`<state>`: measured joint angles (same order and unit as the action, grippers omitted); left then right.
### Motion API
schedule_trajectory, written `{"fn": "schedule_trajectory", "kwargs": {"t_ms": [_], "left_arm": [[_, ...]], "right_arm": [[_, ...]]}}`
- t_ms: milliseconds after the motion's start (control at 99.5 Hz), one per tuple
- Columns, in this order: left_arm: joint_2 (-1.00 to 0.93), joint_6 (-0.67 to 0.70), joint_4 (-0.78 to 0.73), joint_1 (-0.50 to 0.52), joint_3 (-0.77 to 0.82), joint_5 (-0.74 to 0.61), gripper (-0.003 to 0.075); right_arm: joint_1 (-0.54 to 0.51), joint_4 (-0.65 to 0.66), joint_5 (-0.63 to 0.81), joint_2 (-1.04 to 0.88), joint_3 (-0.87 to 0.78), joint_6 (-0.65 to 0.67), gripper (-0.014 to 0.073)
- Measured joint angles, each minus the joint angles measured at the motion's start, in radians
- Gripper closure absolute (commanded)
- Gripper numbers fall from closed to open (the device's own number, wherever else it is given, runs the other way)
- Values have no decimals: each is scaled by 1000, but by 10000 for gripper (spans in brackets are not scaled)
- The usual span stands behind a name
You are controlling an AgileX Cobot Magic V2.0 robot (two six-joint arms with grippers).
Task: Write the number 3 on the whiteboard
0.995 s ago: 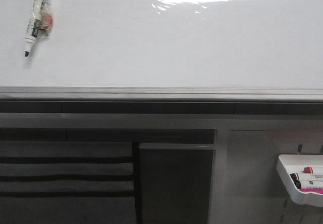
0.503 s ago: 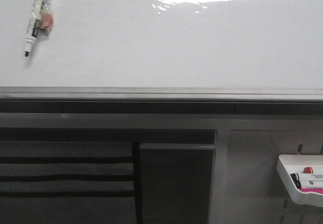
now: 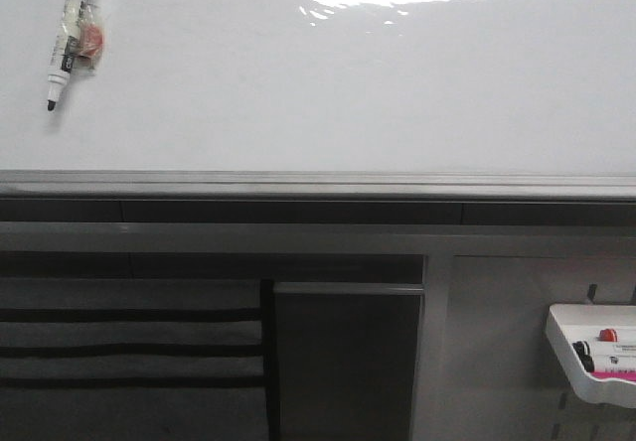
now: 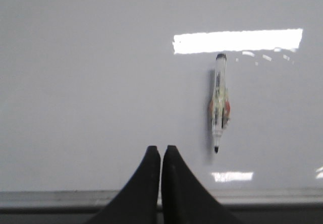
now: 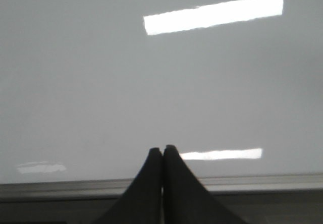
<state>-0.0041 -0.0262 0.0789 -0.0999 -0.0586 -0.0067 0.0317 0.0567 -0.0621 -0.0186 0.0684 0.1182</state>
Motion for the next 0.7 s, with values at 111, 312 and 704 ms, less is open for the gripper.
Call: {"fn": "schedule_trajectory", "kwargs": {"t_ms": [111,312,704], "left_arm": [[9,0,20,0,-116,81,741],[177,0,17,0,-348,346,741],[452,-4,3,2,-531,495,741]], "right_arm": [[0,-1,-97,31,118,0,663],[0,-2,-279,201,334,-38,663],[0,-2,-447,482,542,-139,663]]}}
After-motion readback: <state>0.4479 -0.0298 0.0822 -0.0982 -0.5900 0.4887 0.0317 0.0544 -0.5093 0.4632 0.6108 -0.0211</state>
